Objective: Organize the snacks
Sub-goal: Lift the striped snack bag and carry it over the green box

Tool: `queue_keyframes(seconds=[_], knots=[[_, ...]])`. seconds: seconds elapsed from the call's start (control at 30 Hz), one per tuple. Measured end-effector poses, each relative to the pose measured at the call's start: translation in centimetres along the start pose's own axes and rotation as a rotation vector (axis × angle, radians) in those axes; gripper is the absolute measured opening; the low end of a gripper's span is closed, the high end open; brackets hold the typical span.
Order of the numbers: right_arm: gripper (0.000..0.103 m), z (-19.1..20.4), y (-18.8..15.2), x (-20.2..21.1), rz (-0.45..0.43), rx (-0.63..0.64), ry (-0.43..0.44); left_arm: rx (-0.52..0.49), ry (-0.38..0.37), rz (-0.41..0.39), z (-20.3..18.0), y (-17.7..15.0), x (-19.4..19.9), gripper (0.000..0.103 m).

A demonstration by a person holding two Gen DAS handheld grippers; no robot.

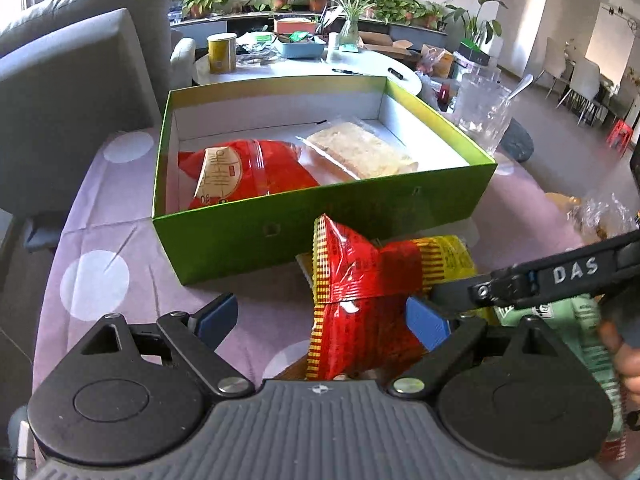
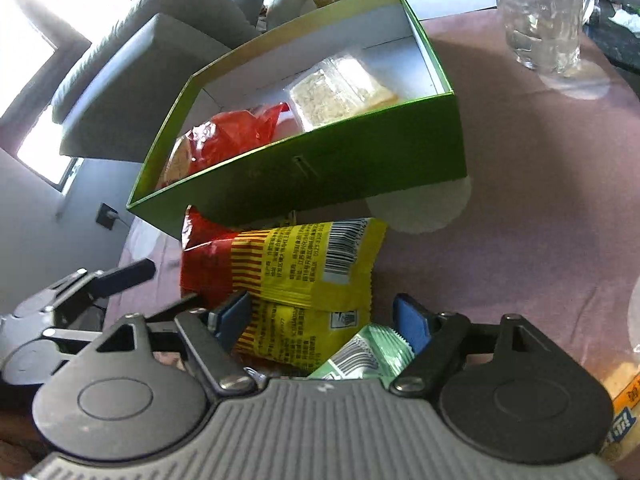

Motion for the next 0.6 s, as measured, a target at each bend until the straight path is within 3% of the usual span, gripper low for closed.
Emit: queue_keyframes(seconds=[0.17, 0.4, 0.53, 0.6], knots=[[0.053, -0.1, 0.1, 0.3, -0.012, -0.009, 0.050, -0.003, -0.048, 0.018, -0.4, -0.1, -0.4, 0.082], [0.053, -0.3, 0.2, 0.3, 0.008, -0.038, 0.082, -0.018, -0.108, 0.023, -1.2, 0.1, -0.6, 0.072], [0.054, 0.0, 0.3, 0.3, 0.004, -0.034, 0.078, -0.022, -0.120, 0.007, -1.6, 0.2, -0.2, 0.061], [0.053, 0.4, 0.2, 0.4, -0.005, -0.025, 0.072, -0.031, -0.113, -0.005, -1.7, 0.3, 0.1, 0.061]])
Point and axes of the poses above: each gripper's, at about its wrist camera, not at the fingertips, and x roughly against the way its jaws point, z to its left, y to its top, the point moved 7 cm from there along -x, roughly the way its jaws point, and after that the axes turned 8 degrees about y, right-handed, at the moved point
